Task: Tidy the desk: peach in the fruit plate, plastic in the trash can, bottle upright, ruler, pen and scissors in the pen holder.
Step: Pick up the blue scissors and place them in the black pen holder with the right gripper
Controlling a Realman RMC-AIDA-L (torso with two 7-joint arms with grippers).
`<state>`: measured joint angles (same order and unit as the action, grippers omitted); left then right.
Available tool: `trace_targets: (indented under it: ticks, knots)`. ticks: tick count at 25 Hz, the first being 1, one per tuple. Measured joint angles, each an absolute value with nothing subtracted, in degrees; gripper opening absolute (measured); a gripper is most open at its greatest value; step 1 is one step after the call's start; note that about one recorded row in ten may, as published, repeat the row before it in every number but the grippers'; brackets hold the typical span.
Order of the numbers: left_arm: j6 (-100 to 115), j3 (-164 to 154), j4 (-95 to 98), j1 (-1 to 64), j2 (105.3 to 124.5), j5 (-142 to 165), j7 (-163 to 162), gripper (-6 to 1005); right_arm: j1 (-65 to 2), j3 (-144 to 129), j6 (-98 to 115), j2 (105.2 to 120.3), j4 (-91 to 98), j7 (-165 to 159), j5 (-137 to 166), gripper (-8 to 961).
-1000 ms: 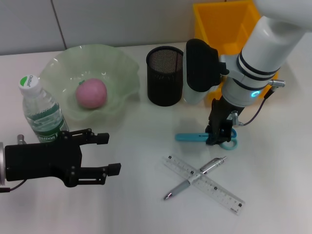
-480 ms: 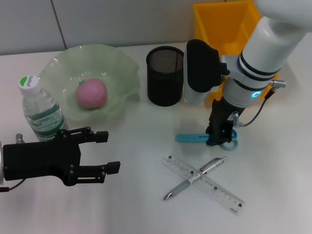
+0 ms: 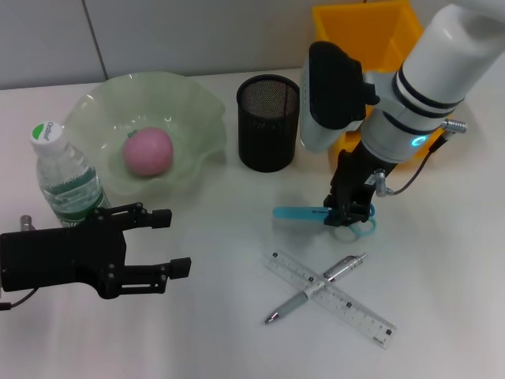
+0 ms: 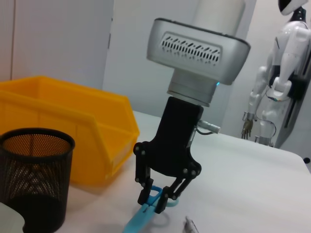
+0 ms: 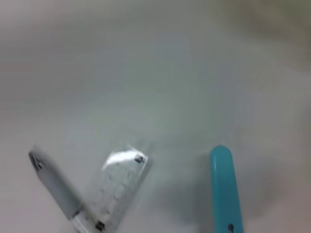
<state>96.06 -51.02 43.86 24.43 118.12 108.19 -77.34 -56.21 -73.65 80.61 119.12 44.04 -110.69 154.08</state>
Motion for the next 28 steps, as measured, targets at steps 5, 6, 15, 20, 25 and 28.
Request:
trace_targets:
  ticks: [5,6,15,20,25,28]
  knots:
    - [96.63,-49.83,43.6,24.48,118.12,108.17,-77.35,832,-54.31,-72.33,81.92,119.12,47.78,-110.69,152.98,231]
    - [96.63,-49.83,43.6,24.48,118.12,108.17,-77.35,832,-53.97,-72.2,81.97,119.13,48.16,-110.69,152.34,231]
    - [97.0,-49.31,43.24,24.5,118.2,106.86,-77.35,833,-50.39,-69.54,82.19,118.98,51.68,-108.83,147.1,230]
    - [97.15,-49.3,43.24,24.51,118.22,106.69,-77.35,833,-48.61,-67.44,82.96,118.92,53.74,-107.56,144.07,230]
    - [97.13,-49.3,43.24,24.52,118.22,106.69,-77.32,833,-46.62,-64.9,84.05,118.83,55.9,-106.17,138.57,229]
    - [97.14,-49.31,43.24,24.51,118.22,106.59,-77.23,833,-45.22,-62.74,83.62,118.82,56.48,-104.75,134.79,229]
